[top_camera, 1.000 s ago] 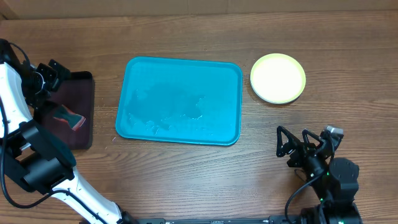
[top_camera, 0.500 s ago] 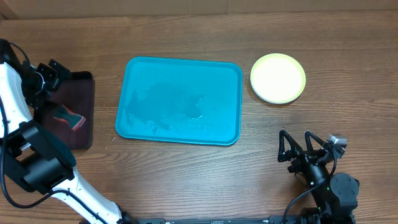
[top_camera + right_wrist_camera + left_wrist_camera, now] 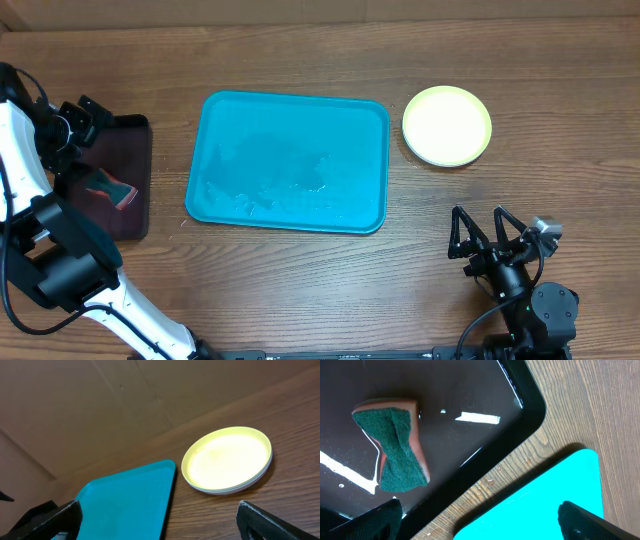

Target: Clean dirty plates on tray and stack at the side

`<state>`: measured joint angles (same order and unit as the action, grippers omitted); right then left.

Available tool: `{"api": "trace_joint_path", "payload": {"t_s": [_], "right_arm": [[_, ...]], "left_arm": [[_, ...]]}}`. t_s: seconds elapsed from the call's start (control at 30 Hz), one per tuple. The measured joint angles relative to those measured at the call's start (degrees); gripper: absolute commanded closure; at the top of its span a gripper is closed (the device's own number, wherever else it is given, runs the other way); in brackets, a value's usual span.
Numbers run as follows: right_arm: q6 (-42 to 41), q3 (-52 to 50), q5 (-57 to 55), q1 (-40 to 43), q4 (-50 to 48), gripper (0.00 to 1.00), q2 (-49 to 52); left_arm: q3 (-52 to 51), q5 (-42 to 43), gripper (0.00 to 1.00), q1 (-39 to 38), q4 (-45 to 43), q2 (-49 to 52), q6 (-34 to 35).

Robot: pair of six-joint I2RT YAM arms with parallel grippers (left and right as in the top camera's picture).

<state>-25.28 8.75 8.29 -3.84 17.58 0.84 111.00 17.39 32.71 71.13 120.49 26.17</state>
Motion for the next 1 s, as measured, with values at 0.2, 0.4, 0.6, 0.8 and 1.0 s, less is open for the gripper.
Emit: {"api": "trace_joint_path", "payload": {"t_s": [0.2, 0.4, 0.6, 0.8, 1.0], "right_arm": [[0.6, -0.2, -1.1, 0.0, -2.0, 0.0, 0.0], [3.4, -0.2, -1.0, 0.0, -6.4, 0.0, 0.0], [4.5, -0.2, -0.8, 0.0, -6.4, 0.0, 0.0], [4.8, -0.2, -0.8, 0.0, -6.4, 0.0, 0.0], [6.3, -1.7, -0.8, -0.1, -11.2, 0.0, 0.0]], "left_arm": [[0.0, 0.0, 0.0, 0.0, 0.0, 0.0, 0.0], [0.0, 0.0, 0.0, 0.0, 0.0, 0.0, 0.0], [0.0, 0.0, 0.0, 0.0, 0.0, 0.0, 0.0], [0.0, 0.0, 0.0, 0.0, 0.0, 0.0, 0.0], [0.0, 0.0, 0.0, 0.0, 0.0, 0.0, 0.0]]}}
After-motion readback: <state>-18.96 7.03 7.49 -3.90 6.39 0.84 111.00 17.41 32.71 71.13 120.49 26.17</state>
